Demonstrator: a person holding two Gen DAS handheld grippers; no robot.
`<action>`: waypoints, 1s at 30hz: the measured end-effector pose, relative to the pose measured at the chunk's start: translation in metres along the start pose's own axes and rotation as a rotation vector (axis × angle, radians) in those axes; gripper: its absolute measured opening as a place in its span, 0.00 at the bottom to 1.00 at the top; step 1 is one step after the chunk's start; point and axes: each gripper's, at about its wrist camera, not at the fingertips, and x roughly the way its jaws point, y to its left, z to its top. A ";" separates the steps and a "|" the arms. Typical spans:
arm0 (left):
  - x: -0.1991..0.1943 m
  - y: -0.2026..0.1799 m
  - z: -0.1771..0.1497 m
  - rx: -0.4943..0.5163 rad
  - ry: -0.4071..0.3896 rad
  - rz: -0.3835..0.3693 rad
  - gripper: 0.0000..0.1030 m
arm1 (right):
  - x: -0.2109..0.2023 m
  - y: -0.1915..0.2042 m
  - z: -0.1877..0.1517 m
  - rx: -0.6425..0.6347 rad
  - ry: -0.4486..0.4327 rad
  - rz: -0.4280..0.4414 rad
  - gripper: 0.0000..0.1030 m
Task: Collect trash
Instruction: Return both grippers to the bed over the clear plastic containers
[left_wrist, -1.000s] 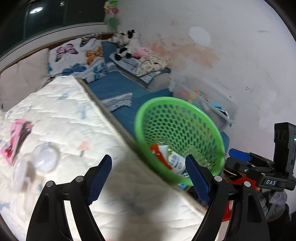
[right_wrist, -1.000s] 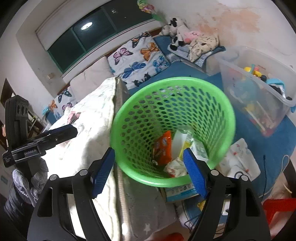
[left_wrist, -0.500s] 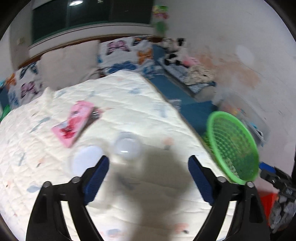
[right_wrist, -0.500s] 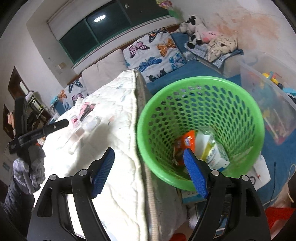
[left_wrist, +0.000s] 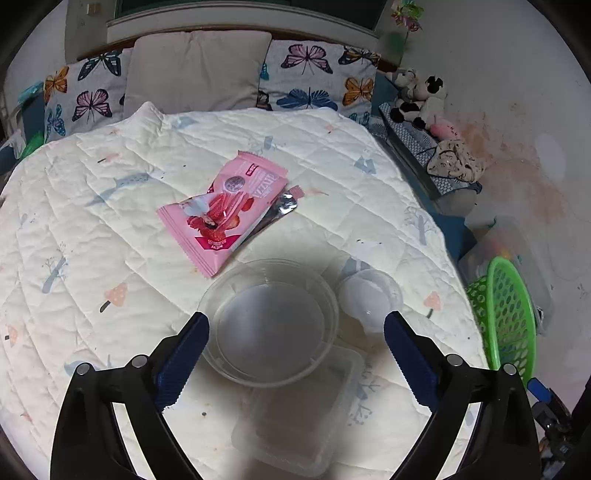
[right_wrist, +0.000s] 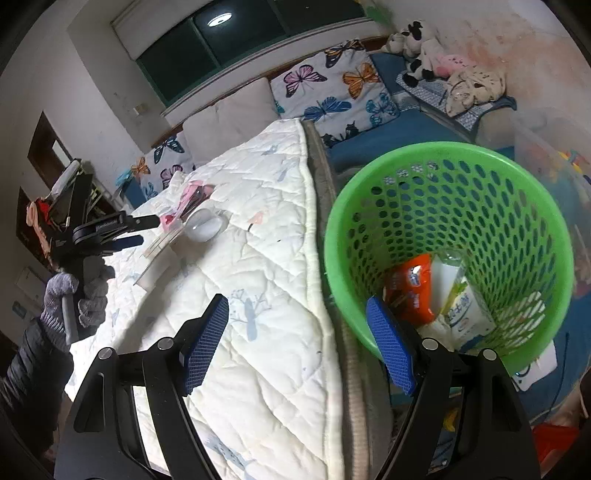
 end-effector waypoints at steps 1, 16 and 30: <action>0.002 0.000 0.001 0.004 0.004 0.007 0.90 | 0.002 0.002 0.001 -0.002 0.003 0.003 0.75; 0.028 0.011 0.010 -0.041 0.058 -0.002 0.91 | 0.021 0.017 0.002 -0.026 0.036 0.025 0.75; 0.024 0.016 0.006 -0.048 0.030 -0.027 0.50 | 0.039 0.045 0.015 -0.089 0.052 0.047 0.75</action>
